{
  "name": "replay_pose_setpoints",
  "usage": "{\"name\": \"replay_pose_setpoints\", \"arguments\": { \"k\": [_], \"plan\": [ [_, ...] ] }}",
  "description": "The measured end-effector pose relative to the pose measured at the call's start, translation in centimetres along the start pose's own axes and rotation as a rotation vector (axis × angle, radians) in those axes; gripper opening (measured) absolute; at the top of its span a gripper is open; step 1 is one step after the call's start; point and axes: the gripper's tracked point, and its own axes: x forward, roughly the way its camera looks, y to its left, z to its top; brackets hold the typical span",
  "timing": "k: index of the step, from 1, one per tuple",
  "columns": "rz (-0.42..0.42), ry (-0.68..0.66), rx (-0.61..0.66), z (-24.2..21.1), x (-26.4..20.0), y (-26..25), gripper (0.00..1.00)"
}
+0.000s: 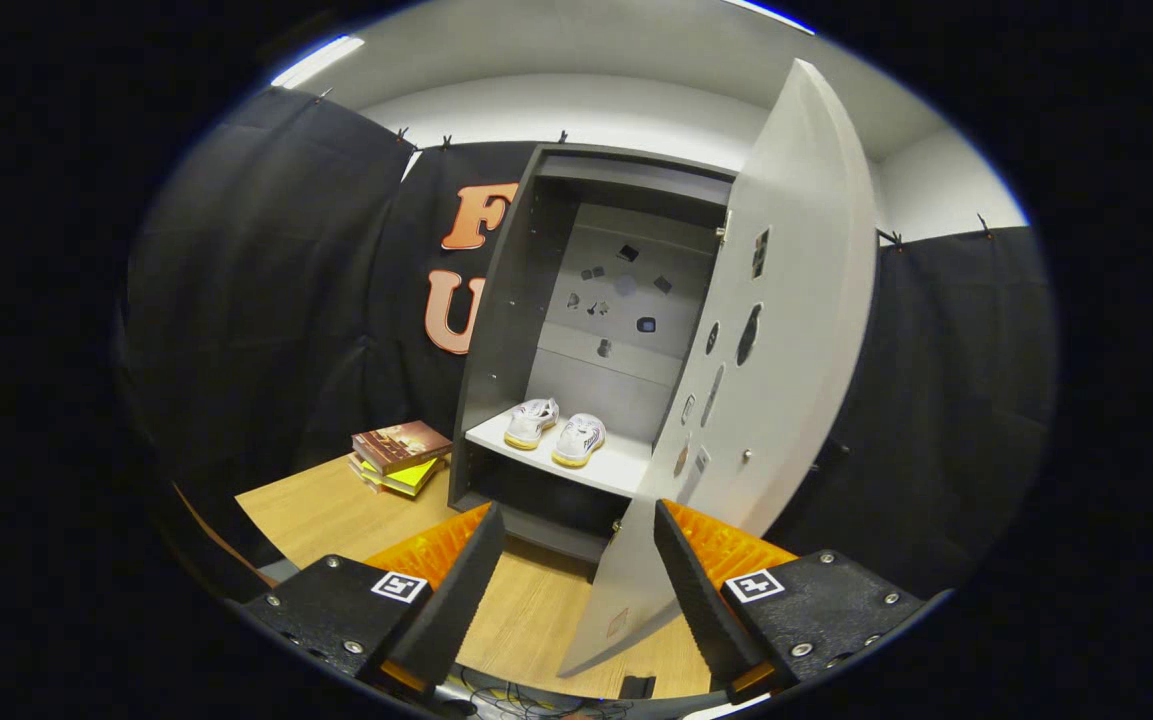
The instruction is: Open the shoe cabinet door, grab the shoes and put them into the shoe cabinet, then close the shoe cabinet door.
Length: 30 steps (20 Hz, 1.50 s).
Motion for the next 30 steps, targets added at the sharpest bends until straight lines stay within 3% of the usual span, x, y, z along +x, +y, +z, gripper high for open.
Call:
{"name": "replay_pose_setpoints", "arguments": {
  "k": [9,17,24,30],
  "plan": [
    [-0.135,-0.049,0.129,-1.5,-3.3,-8.9,0.93],
    [-0.235,0.003,0.194,-5.8,-0.9,-15.7,0.93],
    [-0.121,0.009,0.238,-6.8,0.9,-15.7,0.93],
    [-0.05,-0.036,0.247,-4.8,1.8,-13.8,0.85]
  ]
}}
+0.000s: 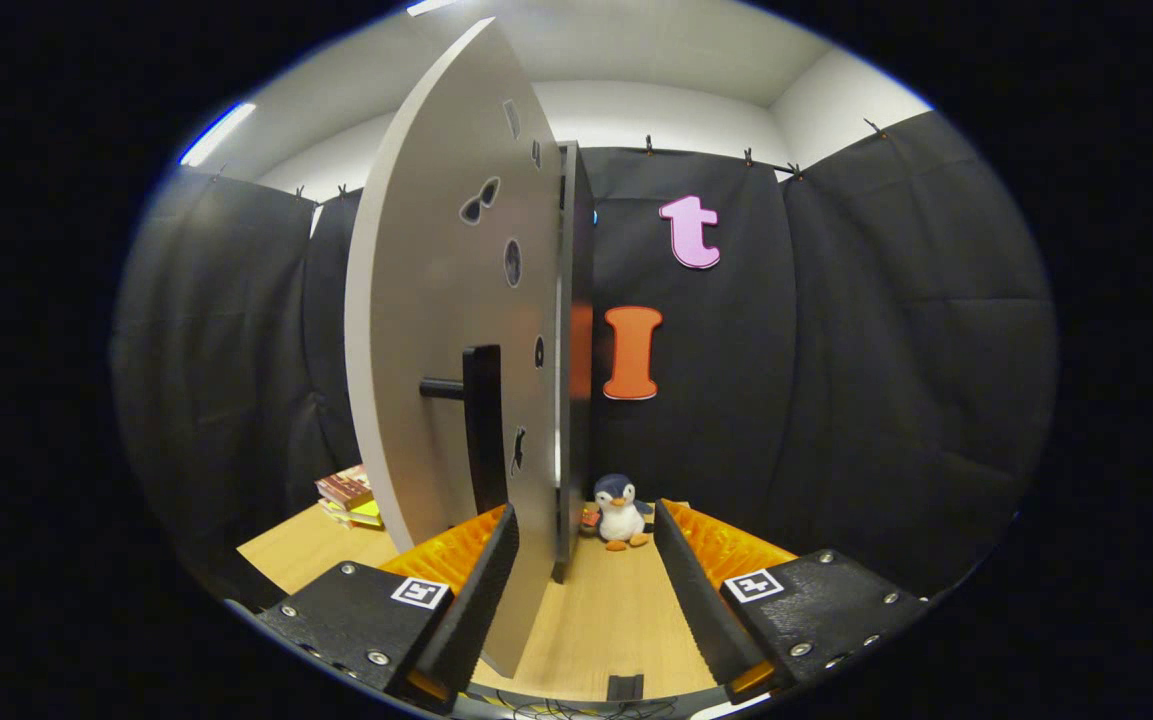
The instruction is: Open the shoe cabinet door, grab the shoes and put them into the shoe cabinet, then close the shoe cabinet door.
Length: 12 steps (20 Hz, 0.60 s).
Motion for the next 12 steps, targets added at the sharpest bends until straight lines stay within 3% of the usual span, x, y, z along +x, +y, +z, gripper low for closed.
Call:
{"name": "replay_pose_setpoints", "arguments": {
  "k": [6,12],
  "plan": [
    [0.046,0.005,-0.003,-0.1,0.3,1.8,0.74],
    [0.178,0.013,-0.029,0.1,1.1,7.6,0.69]
  ]
}}
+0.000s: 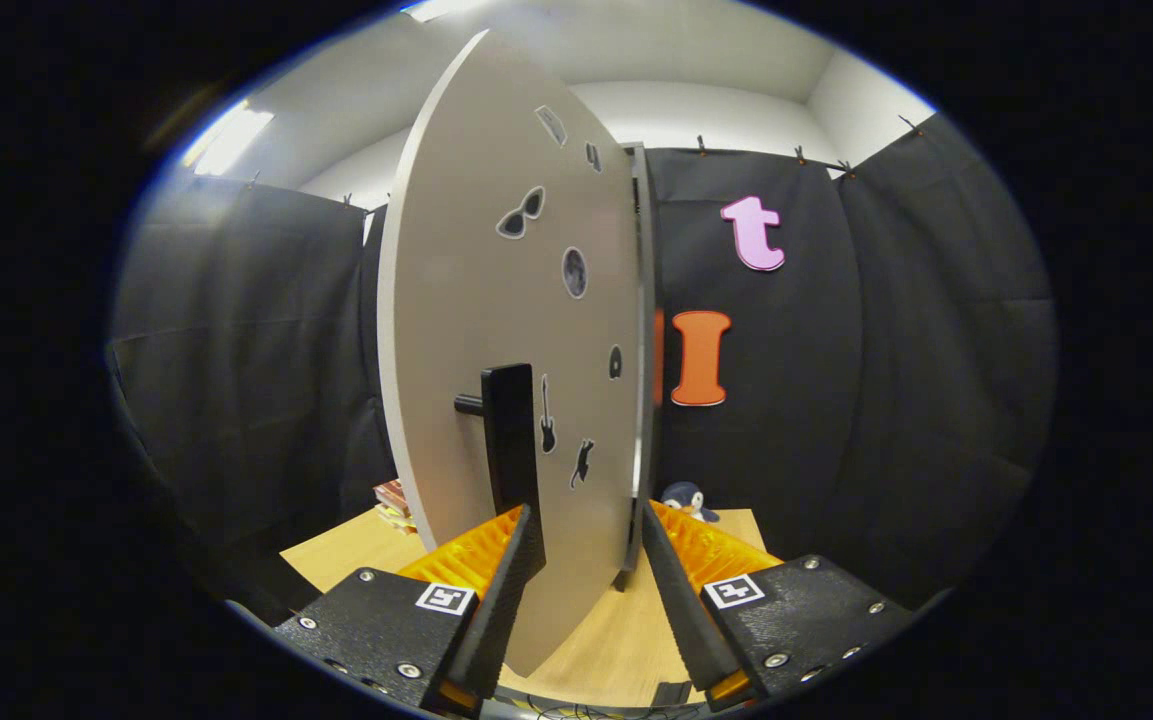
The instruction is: Open the shoe cabinet door, grab the shoes and put them into the shoe cabinet, then close the shoe cabinet door.
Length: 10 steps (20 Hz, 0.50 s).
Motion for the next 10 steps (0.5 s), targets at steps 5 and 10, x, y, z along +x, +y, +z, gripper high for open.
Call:
{"name": "replay_pose_setpoints", "arguments": {
  "k": [5,10],
  "plan": [
    [0.08,0.006,-0.002,0.2,2.4,3.5,0.69],
    [0.212,-0.001,-0.009,1.0,4.9,8.9,0.7]
  ]
}}
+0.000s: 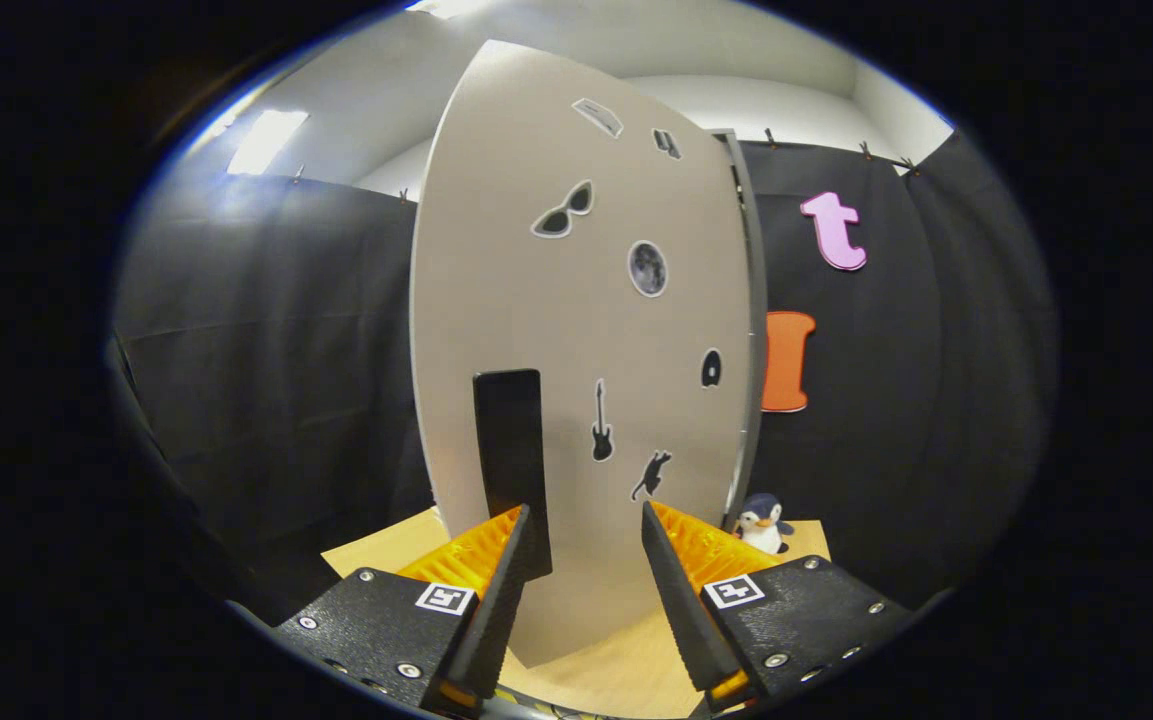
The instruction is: Open the shoe cabinet door, grab the shoes and put them into the shoe cabinet, then close the shoe cabinet door.
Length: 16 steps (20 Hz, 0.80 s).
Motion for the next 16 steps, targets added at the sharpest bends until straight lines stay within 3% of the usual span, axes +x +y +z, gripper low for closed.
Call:
{"name": "replay_pose_setpoints", "arguments": {
  "k": [4,10,16],
  "plan": [
    [0.136,-0.001,-0.011,0.5,3.6,4.7,0.74],
    [0.141,-0.003,-0.075,1.3,8.2,6.5,0.8],
    [0.049,-0.005,-0.042,1.6,13.0,4.8,0.8]
  ]
}}
